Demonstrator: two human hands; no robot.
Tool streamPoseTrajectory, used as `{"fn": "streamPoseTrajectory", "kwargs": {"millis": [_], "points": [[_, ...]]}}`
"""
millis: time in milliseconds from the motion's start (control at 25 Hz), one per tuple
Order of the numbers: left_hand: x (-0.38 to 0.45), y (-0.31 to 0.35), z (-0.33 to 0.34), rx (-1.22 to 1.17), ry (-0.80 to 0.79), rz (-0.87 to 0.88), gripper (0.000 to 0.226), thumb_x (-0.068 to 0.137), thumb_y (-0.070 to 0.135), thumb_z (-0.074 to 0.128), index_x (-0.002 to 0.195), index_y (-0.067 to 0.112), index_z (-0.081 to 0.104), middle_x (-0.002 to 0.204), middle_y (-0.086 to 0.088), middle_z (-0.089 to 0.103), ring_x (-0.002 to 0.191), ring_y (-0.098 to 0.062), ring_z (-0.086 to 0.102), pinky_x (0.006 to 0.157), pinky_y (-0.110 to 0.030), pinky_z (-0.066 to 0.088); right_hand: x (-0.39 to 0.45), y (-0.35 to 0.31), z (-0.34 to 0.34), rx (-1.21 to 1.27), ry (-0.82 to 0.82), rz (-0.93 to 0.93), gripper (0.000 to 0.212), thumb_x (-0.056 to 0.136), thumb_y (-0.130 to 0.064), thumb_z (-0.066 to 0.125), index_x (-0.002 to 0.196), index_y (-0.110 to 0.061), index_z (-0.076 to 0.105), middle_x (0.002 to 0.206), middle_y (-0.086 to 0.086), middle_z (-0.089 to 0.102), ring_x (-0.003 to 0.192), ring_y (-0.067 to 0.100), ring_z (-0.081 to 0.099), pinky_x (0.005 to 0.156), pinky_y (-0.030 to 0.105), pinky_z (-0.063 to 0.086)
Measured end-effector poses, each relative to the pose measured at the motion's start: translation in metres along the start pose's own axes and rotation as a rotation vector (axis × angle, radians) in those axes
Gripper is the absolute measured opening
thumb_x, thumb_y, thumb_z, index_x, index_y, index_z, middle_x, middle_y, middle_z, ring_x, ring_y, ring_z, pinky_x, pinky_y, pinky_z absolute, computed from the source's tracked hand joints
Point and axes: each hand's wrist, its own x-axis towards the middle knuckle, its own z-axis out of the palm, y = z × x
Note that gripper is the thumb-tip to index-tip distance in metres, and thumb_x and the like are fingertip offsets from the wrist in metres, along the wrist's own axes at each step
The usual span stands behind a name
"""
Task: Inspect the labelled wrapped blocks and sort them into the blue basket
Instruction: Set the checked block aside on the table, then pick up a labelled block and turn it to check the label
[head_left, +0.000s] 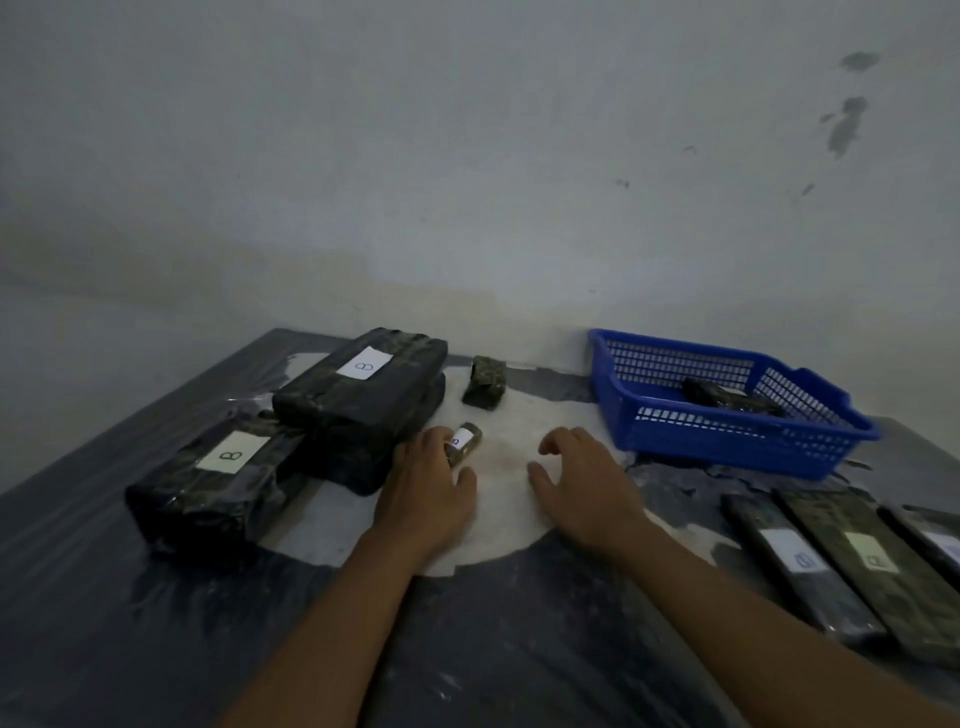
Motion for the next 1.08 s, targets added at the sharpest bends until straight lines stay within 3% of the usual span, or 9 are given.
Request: {"fn": "streamPoseTrajectory", "kwargs": {"millis": [120,200,360,440,560,720,840,960,1080], "points": [[0.005,-0.002,0.008,0.138,-0.033,-0.053,0.08,0.099,0.041,0.051,0.161,0.016,0.008,0.166,-0.007,0.019,0.151,-0.024,0.02,0.122,-0.04,0.021,0.057,-0.023,0.034,0.168,-0.002,0.092,0.047,0.099,-0.051,0.058,0.134,-0.021,0.049,0.138,0.003,0.051,0.12,0.02,0.054,0.103,0.038,0.048],[0.01,-0.003,0.015,0.239,-0.029,-0.056,0.085,0.101,0.046,0.045,0.161,0.013,-0.005,0.168,-0.01,0.013,0.153,-0.026,0.015,0.125,-0.042,0.015,0.094,-0.034,0.049,0.259,0.053,0.178,0.066,0.095,-0.056,0.061,0.143,-0.014,0.044,0.146,0.01,0.046,0.13,0.028,0.051,0.107,0.042,0.046],[0.018,-0.005,0.022,0.329,0.046,-0.055,0.084,0.1,0.05,0.039,0.161,0.013,-0.006,0.167,-0.009,0.015,0.15,-0.026,0.019,0.124,-0.042,0.017,0.147,-0.044,0.069,0.538,0.162,0.394,0.094,0.081,-0.071,0.069,0.147,-0.011,0.038,0.152,0.013,0.044,0.135,0.033,0.05,0.107,0.043,0.045],[0.019,-0.006,0.025,0.328,0.072,-0.051,0.084,0.099,0.05,0.041,0.16,0.014,-0.005,0.167,-0.008,0.016,0.15,-0.025,0.019,0.123,-0.041,0.016,0.155,-0.043,0.079,0.51,0.189,0.475,0.098,0.074,-0.078,0.068,0.144,-0.013,0.044,0.147,0.01,0.052,0.13,0.032,0.056,0.101,0.043,0.047],[0.019,-0.006,0.025,0.296,0.094,-0.04,0.082,0.099,0.049,0.043,0.16,0.016,-0.001,0.165,-0.007,0.019,0.149,-0.025,0.021,0.122,-0.041,0.017,0.157,-0.042,0.082,0.491,0.191,0.462,0.073,0.082,-0.069,0.065,0.132,-0.016,0.058,0.129,0.008,0.066,0.115,0.029,0.063,0.092,0.039,0.049],[0.016,-0.005,0.019,0.246,0.091,-0.022,0.081,0.098,0.047,0.046,0.159,0.019,0.0,0.165,-0.005,0.019,0.149,-0.024,0.021,0.122,-0.04,0.019,0.132,-0.029,0.059,0.839,0.163,0.395,0.058,0.09,-0.051,0.071,0.135,-0.017,0.058,0.125,0.005,0.067,0.111,0.022,0.063,0.097,0.04,0.053],[0.013,0.001,0.016,0.1,0.105,-0.03,0.078,0.097,0.042,0.053,0.158,0.028,0.006,0.164,0.0,0.021,0.149,-0.022,0.021,0.122,-0.04,0.021,0.088,0.002,0.035,0.937,0.121,0.361,0.05,0.094,-0.042,0.07,0.136,-0.019,0.057,0.125,0.002,0.068,0.108,0.019,0.067,0.097,0.043,0.057],[0.01,0.009,0.01,-0.17,0.177,0.014,0.064,0.096,0.035,0.063,0.149,0.036,0.027,0.152,0.002,0.032,0.141,-0.018,0.034,0.116,-0.039,0.035,0.043,0.028,0.018,1.07,0.161,0.269,0.03,0.1,-0.024,0.065,0.129,-0.023,0.058,0.109,-0.004,0.07,0.098,0.014,0.07,0.074,0.027,0.058],[0.002,0.02,0.015,-0.364,0.153,0.182,0.046,0.097,0.031,0.066,0.136,0.038,0.044,0.14,0.015,0.045,0.125,0.004,0.047,0.099,-0.019,0.042,0.033,0.041,0.015,1.32,0.218,0.211,0.021,0.102,-0.017,0.06,0.122,-0.021,0.058,0.095,0.005,0.075,0.074,0.02,0.07,0.054,0.029,0.052]]}}
